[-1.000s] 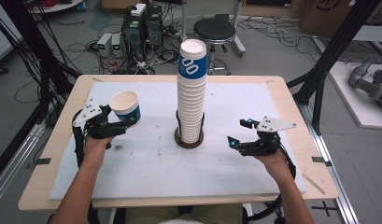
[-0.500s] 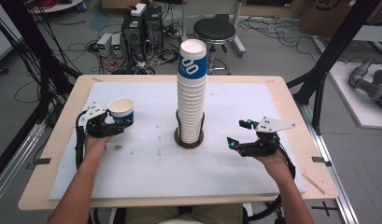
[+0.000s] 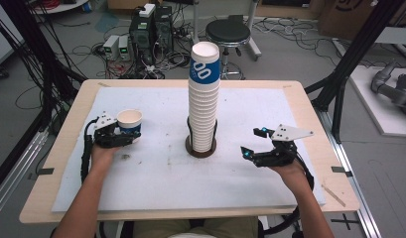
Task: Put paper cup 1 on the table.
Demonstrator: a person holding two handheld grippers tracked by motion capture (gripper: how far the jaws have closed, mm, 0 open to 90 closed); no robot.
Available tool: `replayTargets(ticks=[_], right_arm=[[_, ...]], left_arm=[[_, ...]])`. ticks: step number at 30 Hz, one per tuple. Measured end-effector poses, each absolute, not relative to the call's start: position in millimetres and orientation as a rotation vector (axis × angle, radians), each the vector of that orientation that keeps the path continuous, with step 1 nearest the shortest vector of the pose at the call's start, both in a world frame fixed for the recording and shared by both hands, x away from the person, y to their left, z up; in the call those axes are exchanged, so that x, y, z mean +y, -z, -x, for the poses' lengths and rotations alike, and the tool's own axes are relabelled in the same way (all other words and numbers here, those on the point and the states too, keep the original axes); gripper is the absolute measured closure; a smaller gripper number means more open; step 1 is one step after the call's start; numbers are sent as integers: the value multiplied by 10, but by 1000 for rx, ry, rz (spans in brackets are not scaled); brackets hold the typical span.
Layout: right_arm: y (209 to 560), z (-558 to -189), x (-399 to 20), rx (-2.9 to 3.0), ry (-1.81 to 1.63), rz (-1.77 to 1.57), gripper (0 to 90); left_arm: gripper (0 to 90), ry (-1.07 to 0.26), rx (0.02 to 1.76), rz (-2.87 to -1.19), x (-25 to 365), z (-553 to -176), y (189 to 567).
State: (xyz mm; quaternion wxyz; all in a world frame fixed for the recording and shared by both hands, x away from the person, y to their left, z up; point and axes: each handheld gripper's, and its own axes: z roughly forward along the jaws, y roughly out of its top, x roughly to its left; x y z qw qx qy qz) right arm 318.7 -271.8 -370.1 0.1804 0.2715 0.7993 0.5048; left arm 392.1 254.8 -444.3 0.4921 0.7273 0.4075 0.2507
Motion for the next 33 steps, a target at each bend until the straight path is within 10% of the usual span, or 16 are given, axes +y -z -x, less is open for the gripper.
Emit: replayTargets(ticks=[33], right_arm=[[3711,-3198,-2762,2264,-1430,-786,188]], left_arm=[[177,-515,1125,-1891,2803,-3471,4264]])
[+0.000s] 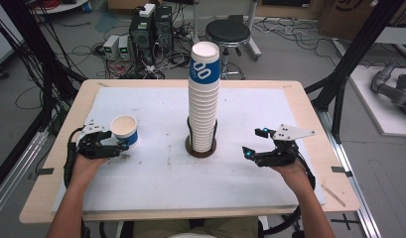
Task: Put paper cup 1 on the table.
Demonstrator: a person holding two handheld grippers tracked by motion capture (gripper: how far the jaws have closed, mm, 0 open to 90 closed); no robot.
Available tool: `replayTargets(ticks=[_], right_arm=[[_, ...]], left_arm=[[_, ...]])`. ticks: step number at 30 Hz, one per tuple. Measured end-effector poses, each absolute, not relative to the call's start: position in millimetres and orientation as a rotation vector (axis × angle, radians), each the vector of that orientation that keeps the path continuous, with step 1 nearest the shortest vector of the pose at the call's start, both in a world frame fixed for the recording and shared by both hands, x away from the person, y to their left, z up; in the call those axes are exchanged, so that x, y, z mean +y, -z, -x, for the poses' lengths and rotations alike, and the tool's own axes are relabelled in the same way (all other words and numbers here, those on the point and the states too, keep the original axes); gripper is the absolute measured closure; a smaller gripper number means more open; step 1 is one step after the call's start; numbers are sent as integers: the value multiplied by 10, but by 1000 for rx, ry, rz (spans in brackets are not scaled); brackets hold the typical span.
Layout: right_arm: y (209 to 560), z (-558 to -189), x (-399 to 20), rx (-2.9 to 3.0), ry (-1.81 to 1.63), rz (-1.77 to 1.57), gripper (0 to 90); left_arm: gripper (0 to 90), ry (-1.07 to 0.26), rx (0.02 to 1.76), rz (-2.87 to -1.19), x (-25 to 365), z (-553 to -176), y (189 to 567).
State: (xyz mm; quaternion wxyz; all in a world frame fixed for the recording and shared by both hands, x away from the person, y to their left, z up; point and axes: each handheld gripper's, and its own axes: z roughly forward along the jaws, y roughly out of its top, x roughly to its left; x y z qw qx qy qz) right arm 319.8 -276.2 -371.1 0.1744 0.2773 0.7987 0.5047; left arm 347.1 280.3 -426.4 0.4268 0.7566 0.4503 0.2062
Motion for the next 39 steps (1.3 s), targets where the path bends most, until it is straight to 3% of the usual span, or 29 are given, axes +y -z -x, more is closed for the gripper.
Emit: replayTargets(ticks=[8,11,16,39], right_arm=[[3709,-3200,-2770,2259,-1428,-790,187],[3708,-3197,-2779,2253,-1429,-794,188],[3709,-3201,-2799,2244,-1416,-798,188],[3693,-3228,-2817,2221,-1409,-813,187]], left_arm=[[177,-510,1034,-1701,2921,-3306,4014],[177,-467,940,-1546,2923,-3254,3898],[174,-440,810,-1438,2820,-3216,3781],[165,-466,704,-1496,2438,-3214,3589]])
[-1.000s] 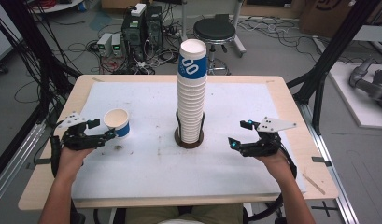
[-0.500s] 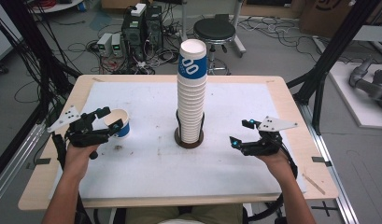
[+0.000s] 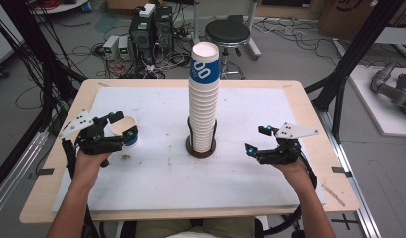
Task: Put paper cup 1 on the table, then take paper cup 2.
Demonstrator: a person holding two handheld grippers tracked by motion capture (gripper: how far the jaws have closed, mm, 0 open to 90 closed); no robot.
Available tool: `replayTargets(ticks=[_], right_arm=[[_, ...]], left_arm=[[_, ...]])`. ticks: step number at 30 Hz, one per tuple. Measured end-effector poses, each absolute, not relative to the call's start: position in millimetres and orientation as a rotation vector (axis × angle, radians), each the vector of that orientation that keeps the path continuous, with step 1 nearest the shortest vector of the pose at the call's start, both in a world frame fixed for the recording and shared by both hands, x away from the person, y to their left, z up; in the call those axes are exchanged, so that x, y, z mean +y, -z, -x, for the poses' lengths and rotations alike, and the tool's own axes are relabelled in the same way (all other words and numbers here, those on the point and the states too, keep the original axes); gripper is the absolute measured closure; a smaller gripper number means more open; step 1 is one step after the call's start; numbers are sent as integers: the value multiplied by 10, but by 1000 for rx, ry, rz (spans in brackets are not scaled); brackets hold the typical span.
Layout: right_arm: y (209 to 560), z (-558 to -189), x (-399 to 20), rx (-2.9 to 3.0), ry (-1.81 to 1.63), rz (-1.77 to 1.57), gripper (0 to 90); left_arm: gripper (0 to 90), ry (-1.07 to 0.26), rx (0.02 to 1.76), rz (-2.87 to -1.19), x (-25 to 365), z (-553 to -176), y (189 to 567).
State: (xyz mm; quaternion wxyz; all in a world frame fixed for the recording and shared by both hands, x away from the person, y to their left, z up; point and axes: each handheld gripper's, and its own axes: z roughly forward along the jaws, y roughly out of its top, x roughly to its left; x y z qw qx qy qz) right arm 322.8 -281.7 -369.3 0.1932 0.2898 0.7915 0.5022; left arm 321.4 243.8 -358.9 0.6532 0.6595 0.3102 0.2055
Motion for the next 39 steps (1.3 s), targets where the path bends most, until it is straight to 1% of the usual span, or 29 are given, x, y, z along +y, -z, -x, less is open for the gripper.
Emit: replayTargets(ticks=[10,17,22,28,32,37,39], right_arm=[[3667,-3201,-2812,2222,-1426,-805,187],[3667,-3215,-2787,2233,-1437,-794,187],[3661,-3202,-2801,2231,-1446,-799,187],[3660,-3196,-2816,2234,-1455,-801,187],[3649,-3201,-2826,2228,-1460,-802,187],[3626,-3199,-2830,2223,-1468,-800,187],[3622,-3198,-2827,2224,-1473,-794,187]], left_arm=[[165,-465,679,-1497,2356,-3186,3520],[165,-455,639,-1541,2192,-3168,3378],[165,-444,595,-1526,2072,-3174,3233],[165,-414,533,-1515,1835,-3262,3003],[164,-370,494,-1512,1655,-3357,2867],[149,-388,452,-1531,1360,-3510,2715],[143,-381,462,-1540,1281,-3576,2684]])
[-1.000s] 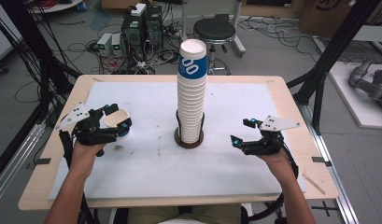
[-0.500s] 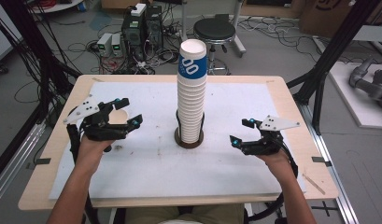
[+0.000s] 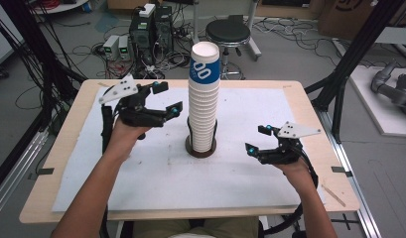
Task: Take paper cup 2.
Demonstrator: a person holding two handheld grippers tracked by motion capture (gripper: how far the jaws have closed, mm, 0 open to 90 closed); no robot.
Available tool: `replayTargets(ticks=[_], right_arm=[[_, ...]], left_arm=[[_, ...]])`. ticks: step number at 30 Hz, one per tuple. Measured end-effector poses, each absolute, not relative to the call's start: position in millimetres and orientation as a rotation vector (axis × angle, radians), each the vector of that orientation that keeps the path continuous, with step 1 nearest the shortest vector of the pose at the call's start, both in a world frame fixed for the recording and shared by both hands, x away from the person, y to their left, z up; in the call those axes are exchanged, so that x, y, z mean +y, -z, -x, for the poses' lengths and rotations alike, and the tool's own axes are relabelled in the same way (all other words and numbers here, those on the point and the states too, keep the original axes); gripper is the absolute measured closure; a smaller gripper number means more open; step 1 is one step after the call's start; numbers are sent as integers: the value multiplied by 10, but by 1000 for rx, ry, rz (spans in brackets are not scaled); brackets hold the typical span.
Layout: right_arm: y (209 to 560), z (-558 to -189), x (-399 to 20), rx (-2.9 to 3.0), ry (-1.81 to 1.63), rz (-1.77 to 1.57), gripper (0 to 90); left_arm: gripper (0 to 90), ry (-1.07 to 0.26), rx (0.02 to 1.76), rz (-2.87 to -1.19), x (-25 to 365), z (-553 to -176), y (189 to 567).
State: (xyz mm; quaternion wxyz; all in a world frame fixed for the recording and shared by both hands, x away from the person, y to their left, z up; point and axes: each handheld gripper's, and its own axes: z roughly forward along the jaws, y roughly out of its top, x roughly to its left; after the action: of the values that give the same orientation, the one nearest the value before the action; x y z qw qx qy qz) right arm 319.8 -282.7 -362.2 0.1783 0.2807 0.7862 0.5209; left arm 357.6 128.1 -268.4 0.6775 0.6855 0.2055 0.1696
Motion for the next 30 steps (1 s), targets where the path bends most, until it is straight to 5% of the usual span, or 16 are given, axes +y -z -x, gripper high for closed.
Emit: replayTargets(ticks=[30], right_arm=[[3593,-3175,-2827,2218,-1501,-782,187]], left_arm=[[149,-309,430,-1607,826,-3972,2797]])
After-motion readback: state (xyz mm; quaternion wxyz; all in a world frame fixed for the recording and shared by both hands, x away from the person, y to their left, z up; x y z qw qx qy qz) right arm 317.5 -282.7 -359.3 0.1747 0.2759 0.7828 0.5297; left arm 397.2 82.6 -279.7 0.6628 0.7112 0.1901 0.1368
